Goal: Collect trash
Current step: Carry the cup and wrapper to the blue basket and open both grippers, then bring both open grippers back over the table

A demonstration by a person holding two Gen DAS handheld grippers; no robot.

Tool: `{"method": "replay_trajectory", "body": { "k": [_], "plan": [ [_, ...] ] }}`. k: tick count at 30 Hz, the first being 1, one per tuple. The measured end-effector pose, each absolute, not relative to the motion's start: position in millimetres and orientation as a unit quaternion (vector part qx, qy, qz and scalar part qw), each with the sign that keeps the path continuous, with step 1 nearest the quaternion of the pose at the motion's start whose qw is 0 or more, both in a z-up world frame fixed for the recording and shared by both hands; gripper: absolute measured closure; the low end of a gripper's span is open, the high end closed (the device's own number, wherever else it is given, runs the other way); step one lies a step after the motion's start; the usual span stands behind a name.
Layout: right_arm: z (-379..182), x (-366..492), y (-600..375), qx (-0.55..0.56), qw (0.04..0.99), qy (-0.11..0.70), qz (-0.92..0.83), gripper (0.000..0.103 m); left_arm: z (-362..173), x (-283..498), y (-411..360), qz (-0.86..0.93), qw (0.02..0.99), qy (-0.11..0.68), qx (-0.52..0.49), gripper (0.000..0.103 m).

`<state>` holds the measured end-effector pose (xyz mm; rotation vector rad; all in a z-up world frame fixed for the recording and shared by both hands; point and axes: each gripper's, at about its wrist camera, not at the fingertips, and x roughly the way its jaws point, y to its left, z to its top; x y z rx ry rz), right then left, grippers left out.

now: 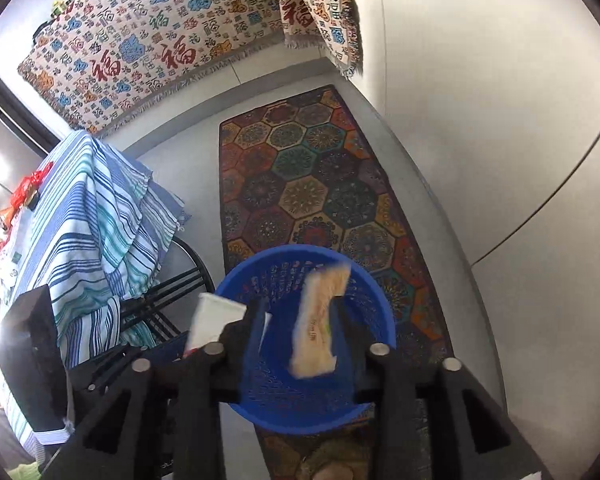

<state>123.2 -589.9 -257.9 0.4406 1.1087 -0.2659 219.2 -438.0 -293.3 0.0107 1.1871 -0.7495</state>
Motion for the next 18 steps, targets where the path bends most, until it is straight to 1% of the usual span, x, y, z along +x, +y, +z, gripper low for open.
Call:
{"method": "replay_trajectory", "body": {
  "k": [2, 4, 6, 7, 8, 10, 13, 16, 18],
  "plan": [
    [-255.1, 121.8, -591.7, 0.208, 0.821, 0.516, -0.128, 0.067, -290.9, 219.1, -438.4, -0.339, 0.767, 0.545, 0.006, 0.042],
    [-250.1, 120.7, -592.0, 0.205, 0.826, 0.508, -0.132, 0.067, -286.0, 217.4, -435.5, -0.335, 0.773, 0.539, 0.009, 0.038],
    [-244.0, 120.7, -589.9, 0.194, 0.833, 0.499, -0.139, 0.065, -278.1, 212.3, -429.0, -0.335, 0.781, 0.526, 0.010, 0.036],
    [-239.9, 121.5, -587.4, 0.187, 0.837, 0.494, -0.142, 0.059, -272.0, 208.9, -424.0, -0.336, 0.786, 0.519, 0.010, 0.035],
    [-235.6, 121.9, -584.1, 0.180, 0.842, 0.487, -0.143, 0.051, -265.5, 204.7, -417.4, -0.337, 0.791, 0.511, 0.010, 0.034],
    [-225.0, 123.9, -574.6, 0.162, 0.855, 0.471, -0.146, 0.045, -247.3, 194.1, -402.0, -0.340, 0.802, 0.491, 0.011, 0.029],
    [-206.7, 128.1, -552.7, 0.129, 0.877, 0.441, -0.142, 0.045, -218.5, 177.0, -367.9, -0.337, 0.819, 0.464, 0.004, 0.023],
    [-186.9, 132.4, -516.7, 0.092, 0.901, 0.406, -0.120, 0.041, -196.1, 162.7, -323.7, -0.320, 0.836, 0.446, -0.001, 0.018],
    [-177.1, 136.8, -486.8, 0.073, 0.914, 0.387, -0.097, 0.041, -187.7, 155.2, -288.9, -0.294, 0.850, 0.437, 0.001, 0.016]
  ]
}}
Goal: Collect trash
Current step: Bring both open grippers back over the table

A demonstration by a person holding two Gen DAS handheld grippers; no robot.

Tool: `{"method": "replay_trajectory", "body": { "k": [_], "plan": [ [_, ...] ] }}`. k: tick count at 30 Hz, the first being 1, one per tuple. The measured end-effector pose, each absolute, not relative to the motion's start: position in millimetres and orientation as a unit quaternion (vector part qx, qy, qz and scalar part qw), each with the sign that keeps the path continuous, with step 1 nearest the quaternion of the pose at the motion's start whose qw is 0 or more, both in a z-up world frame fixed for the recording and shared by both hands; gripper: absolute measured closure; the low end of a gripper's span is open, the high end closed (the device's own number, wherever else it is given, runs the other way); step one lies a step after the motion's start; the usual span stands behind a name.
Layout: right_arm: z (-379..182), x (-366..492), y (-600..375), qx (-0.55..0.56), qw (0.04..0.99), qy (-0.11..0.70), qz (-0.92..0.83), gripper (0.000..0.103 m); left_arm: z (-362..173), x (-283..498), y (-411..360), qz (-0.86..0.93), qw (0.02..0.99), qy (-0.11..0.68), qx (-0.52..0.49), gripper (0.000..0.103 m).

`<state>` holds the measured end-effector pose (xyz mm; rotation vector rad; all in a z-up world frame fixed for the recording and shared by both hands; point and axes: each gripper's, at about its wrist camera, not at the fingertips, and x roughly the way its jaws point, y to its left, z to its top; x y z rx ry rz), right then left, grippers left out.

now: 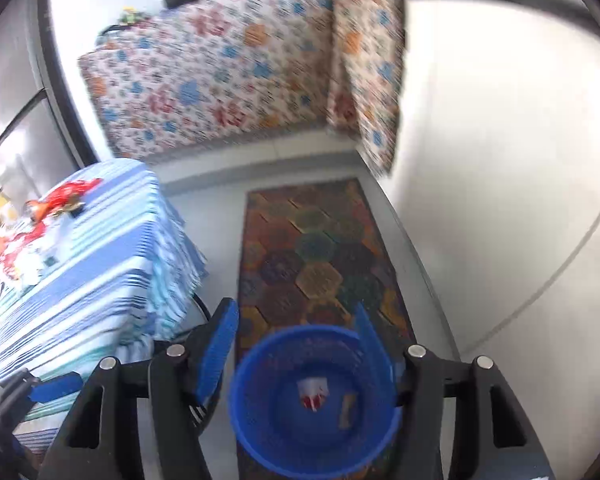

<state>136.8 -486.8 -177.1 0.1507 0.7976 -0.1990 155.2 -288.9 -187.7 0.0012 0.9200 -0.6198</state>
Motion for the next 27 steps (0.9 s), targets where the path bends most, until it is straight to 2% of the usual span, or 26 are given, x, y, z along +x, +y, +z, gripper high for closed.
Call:
{"method": "replay_trajectory", "body": {
  "k": [6, 14, 20, 22, 27],
  "plan": [
    [-170.2, 154.3, -376.6, 0.030, 0.927, 0.372, 0.040, 0.041, -188.1, 148.6, -181.6, -0.169, 0.889, 0.425, 0.023, 0.015],
    [-200.8, 175.9, -258.0, -0.021, 0.898, 0.419, 0.135, 0.041, -200.4, 164.0, -67.0, -0.013, 0.898, 0.438, 0.030, 0.015],
    [-217.1, 187.1, -223.2, -0.045, 0.893, 0.426, 0.139, 0.039, -206.1, 177.8, -13.7, 0.038, 0.894, 0.446, -0.009, 0.010],
    [-218.3, 190.1, -218.1, -0.045, 0.894, 0.424, 0.136, 0.039, -206.2, 183.6, -6.5, 0.047, 0.891, 0.451, -0.010, 0.005],
    [-221.5, 188.4, -212.4, -0.057, 0.898, 0.415, 0.131, 0.037, -204.8, 201.5, 11.1, 0.079, 0.890, 0.449, -0.023, 0.004]
  ]
}}
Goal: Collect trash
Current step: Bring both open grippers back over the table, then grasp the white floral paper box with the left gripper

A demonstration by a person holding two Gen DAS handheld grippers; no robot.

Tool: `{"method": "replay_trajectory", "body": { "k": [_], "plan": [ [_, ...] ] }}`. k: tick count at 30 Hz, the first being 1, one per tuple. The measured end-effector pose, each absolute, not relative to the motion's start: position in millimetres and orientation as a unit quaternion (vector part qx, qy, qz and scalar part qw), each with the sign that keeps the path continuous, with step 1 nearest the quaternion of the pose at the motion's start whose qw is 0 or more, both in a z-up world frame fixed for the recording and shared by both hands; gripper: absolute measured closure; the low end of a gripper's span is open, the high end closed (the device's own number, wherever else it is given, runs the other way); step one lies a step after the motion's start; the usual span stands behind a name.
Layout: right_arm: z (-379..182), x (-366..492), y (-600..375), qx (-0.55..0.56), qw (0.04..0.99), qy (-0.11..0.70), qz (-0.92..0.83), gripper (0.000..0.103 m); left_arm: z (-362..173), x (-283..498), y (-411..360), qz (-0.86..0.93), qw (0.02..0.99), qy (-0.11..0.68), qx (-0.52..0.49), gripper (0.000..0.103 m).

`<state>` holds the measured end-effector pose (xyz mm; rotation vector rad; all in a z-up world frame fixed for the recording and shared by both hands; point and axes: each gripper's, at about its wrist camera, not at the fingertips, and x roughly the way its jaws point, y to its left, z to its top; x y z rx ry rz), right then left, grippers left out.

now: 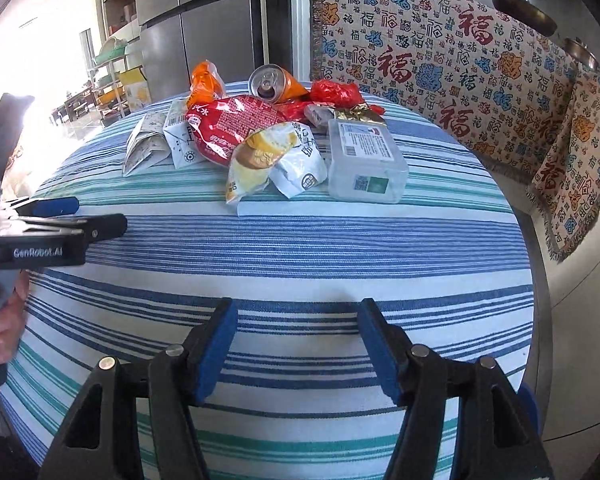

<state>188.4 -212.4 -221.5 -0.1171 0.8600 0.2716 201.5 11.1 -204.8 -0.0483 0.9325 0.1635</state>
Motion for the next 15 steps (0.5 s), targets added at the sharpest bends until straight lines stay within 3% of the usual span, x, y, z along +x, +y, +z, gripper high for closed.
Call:
{"method": "replay_trajectory", "body": {
  "k": [15],
  "plan": [
    [-222.8, 184.8, -210.8, -0.059, 0.905, 0.401, 0.132, 0.036, -202.0, 217.8, 76.1, 0.148, 0.884, 0.435, -0.081, 0.010]
  ]
}}
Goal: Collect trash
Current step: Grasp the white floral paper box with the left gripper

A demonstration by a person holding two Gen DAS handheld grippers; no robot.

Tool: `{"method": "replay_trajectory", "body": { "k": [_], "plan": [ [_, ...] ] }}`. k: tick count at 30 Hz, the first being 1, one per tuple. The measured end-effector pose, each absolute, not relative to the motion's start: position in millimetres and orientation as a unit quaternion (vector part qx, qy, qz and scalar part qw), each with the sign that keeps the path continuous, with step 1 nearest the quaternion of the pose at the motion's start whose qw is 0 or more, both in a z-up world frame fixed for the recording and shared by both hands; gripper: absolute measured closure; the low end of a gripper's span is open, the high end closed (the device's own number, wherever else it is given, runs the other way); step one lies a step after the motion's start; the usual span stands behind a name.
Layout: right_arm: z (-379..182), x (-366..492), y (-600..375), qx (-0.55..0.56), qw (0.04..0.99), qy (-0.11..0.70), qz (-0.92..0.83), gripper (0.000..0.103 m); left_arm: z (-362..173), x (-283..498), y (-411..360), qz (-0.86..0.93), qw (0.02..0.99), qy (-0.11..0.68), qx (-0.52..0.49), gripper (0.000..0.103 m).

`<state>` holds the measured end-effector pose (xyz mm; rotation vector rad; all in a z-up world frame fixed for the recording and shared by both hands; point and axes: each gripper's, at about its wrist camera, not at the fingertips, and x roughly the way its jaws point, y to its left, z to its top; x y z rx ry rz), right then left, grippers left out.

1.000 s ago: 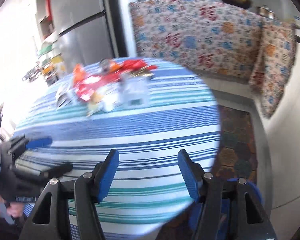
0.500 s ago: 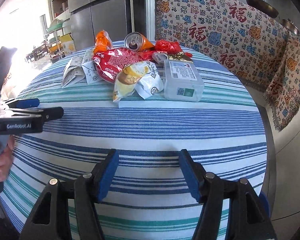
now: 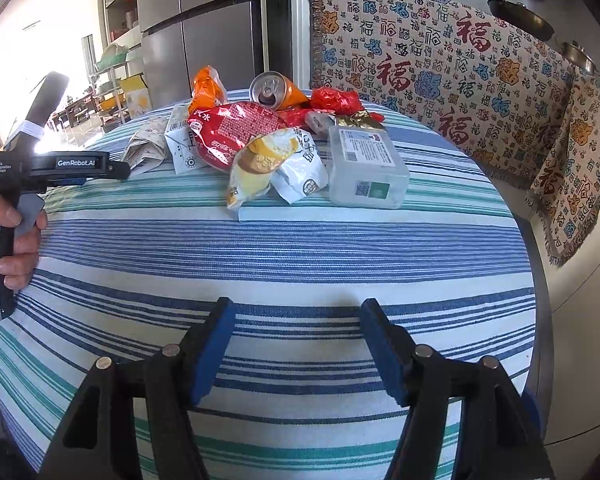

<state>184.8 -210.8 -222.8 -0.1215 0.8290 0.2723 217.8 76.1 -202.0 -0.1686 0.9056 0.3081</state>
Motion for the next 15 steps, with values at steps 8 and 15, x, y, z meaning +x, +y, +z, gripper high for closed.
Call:
{"method": "replay_trajectory", "body": {
  "k": [8, 15],
  "plan": [
    [-222.6, 184.5, -210.8, -0.059, 0.905, 0.401, 0.132, 0.036, -190.9, 201.7, 95.7, 0.092, 0.888, 0.441, -0.093, 0.009],
    [-220.9, 183.7, -210.3, -0.059, 0.905, 0.400, 0.132, 0.036, -164.2, 264.1, 61.2, 0.007, 0.878, 0.460, -0.133, 0.003]
  ]
}}
